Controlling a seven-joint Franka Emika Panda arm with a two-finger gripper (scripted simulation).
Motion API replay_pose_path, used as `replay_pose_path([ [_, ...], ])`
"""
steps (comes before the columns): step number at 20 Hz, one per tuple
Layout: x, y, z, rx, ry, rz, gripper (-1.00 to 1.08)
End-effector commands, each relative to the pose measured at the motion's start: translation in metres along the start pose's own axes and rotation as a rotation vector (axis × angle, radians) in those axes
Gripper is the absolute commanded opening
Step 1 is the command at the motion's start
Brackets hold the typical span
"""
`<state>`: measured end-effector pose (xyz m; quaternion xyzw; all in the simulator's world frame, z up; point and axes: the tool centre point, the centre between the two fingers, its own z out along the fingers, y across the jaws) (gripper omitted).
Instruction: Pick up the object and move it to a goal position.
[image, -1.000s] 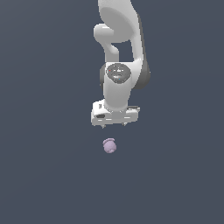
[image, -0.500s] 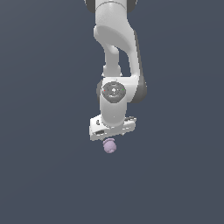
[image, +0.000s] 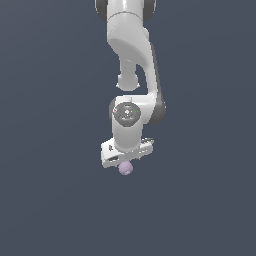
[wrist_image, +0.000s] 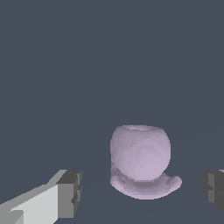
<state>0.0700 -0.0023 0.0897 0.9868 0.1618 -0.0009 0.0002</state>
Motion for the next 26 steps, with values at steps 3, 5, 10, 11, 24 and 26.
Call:
replay_pose_path([
  [3, 0.0, 0.0, 0.003, 0.0, 0.0, 0.0, 1.0],
  [5, 0.0, 0.0, 0.009, 0.0, 0.001, -0.001, 1.0],
  [10, 0.0, 0.0, 0.036, 0.0, 0.001, -0.003, 1.0],
  [11, 0.0, 0.0, 0.041, 0.0, 0.002, -0.004, 1.0],
  [24, 0.001, 0.0, 0.05, 0.0, 0.002, -0.004, -1.0],
  [26, 0.001, 0.0, 0.05, 0.0, 0.002, -0.004, -1.0],
])
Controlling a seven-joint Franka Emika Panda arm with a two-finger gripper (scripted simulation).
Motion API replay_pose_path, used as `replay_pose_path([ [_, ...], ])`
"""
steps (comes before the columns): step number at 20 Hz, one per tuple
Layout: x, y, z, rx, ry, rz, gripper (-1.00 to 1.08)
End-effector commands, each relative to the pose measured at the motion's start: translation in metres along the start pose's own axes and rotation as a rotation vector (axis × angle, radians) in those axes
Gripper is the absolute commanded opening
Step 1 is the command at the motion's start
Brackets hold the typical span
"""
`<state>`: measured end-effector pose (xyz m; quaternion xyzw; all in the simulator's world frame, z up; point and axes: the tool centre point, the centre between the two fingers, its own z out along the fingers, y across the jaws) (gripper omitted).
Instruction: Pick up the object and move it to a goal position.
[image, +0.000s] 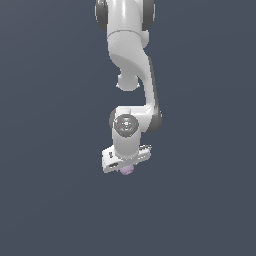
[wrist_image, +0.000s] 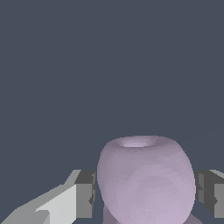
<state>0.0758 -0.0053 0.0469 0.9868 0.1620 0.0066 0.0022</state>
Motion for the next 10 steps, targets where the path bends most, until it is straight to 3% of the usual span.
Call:
replay_pose_path([
  [1, -0.003, -0.005, 0.007, 0.006, -0.012, -0.004, -1.0],
  [10, -0.005, -0.01, -0.004, 0.006, -0.012, -0.004, -1.0],
])
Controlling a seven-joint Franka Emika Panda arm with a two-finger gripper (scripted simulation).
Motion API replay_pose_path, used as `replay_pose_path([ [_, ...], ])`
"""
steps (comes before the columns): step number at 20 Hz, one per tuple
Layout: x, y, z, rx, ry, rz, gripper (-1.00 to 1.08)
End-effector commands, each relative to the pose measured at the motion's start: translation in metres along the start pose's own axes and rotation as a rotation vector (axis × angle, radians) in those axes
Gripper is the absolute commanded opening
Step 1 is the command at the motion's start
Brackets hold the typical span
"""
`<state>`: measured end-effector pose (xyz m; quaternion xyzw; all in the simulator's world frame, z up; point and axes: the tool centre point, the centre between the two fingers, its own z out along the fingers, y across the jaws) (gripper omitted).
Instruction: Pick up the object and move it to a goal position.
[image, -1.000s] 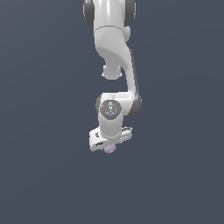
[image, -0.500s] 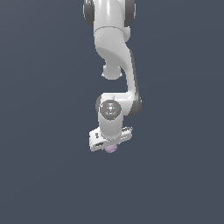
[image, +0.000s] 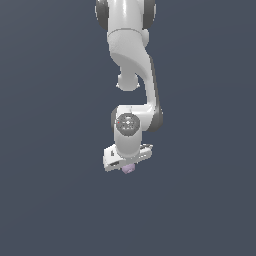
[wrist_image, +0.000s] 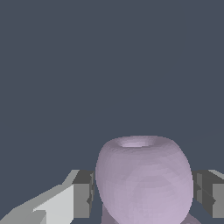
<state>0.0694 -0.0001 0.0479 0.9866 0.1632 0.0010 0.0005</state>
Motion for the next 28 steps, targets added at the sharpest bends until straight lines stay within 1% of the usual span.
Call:
replay_pose_path([
  [1, -0.002, -0.005, -0.006, 0.001, -0.002, -0.001, -1.0],
  [6, -0.006, -0.016, -0.03, 0.001, -0.002, -0.001, -1.0],
  [11, -0.012, -0.035, -0.068, 0.0, -0.002, -0.002, -1.0],
  [28, -0.042, -0.122, -0.254, -0.001, -0.003, -0.002, -1.0],
])
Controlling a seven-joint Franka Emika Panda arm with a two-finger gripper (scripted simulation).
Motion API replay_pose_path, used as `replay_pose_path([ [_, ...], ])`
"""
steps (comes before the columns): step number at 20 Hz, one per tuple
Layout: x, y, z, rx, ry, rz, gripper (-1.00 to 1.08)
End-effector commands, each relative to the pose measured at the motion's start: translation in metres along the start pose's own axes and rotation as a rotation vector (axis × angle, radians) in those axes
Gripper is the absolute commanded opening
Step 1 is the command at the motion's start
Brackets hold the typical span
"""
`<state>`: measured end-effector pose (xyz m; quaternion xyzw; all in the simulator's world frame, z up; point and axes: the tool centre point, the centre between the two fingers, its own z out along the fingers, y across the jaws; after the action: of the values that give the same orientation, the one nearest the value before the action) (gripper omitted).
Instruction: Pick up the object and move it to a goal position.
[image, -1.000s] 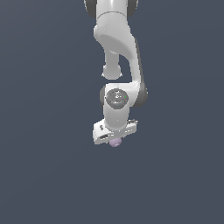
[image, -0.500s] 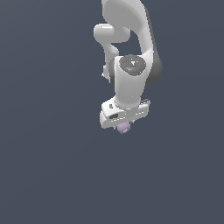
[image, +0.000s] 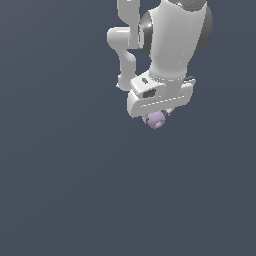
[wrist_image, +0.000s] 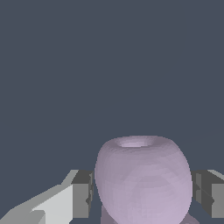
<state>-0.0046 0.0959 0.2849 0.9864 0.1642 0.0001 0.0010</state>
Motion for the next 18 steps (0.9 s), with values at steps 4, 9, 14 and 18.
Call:
replay_pose_path([
  [4, -0.009, -0.029, -0.062, 0.0, -0.001, 0.0, -1.0],
  [9, -0.016, -0.053, -0.115, 0.0, 0.0, 0.0, -1.0],
  [14, -0.02, -0.072, -0.156, 0.001, 0.0, 0.0, -1.0],
  [18, -0.022, -0.082, -0.179, 0.002, 0.0, 0.001, -1.0],
])
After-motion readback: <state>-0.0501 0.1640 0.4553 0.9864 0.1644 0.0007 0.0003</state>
